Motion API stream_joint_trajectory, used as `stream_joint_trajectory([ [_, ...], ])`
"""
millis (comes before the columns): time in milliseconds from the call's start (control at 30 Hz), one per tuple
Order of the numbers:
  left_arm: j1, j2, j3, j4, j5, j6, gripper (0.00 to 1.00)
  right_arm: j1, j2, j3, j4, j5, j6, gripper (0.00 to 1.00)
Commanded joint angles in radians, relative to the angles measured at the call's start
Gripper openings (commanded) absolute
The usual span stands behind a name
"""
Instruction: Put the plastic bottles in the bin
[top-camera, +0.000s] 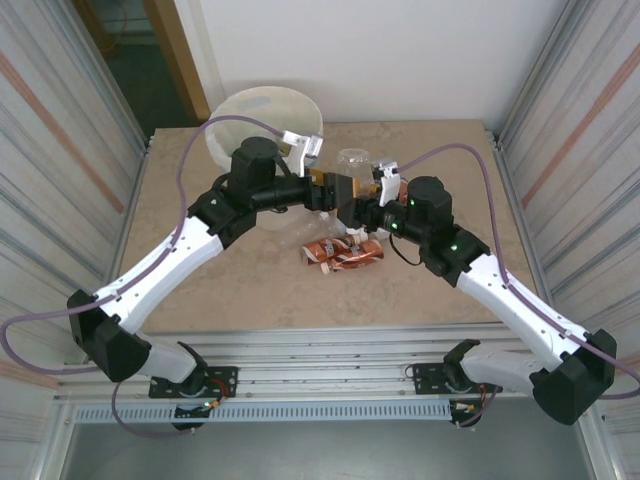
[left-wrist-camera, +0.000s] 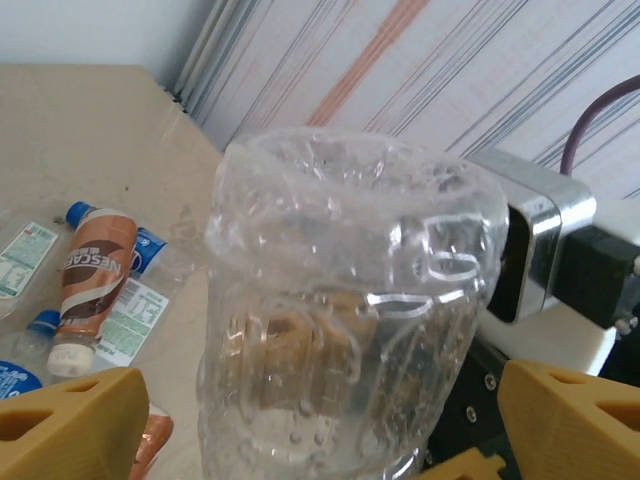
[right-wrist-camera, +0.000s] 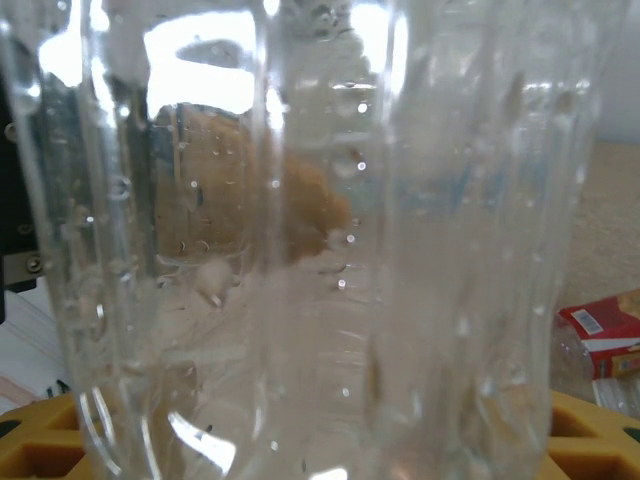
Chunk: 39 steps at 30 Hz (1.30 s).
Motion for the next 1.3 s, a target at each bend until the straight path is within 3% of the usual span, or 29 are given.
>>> stream_joint_trajectory([
  [0,0.008,0.007,-0.019,0.049,0.054,-0.031,0.88,0.013,0.013,0.045,0.038,-0.029,-0.028,0.39],
  [300,0.014,0.026,-0.035,0.086,0.08,-0.066,0.8,0.05,0.049,0.082,0.037,-0.05,-0.051,0.39],
  [500,0.024,0.016,-0.063,0.106,0.073,-0.087,0.55,0.056,0.055,0.092,0.027,-0.028,-0.057,0.41],
  [633,0.032,-0.001,-0.068,0.095,0.039,-0.079,0.43,0.058,0.055,0.094,0.008,0.003,-0.057,0.51],
  [767,0.047,-0.013,-0.052,0.058,0.007,-0.05,0.41,0.059,0.048,0.092,-0.011,0.032,-0.056,0.7],
  [867,0.068,-0.017,-0.018,0.006,-0.033,-0.012,0.39,0.061,0.04,0.087,-0.036,0.064,-0.054,0.9],
  [967,0.096,-0.014,0.036,-0.058,-0.085,0.04,0.38,0.06,0.022,0.08,-0.06,0.105,-0.053,0.99],
  [1267,0.229,0.083,0.312,-0.218,-0.171,0.166,0.38,0.06,-0.054,0.044,-0.151,0.24,-0.023,0.98],
])
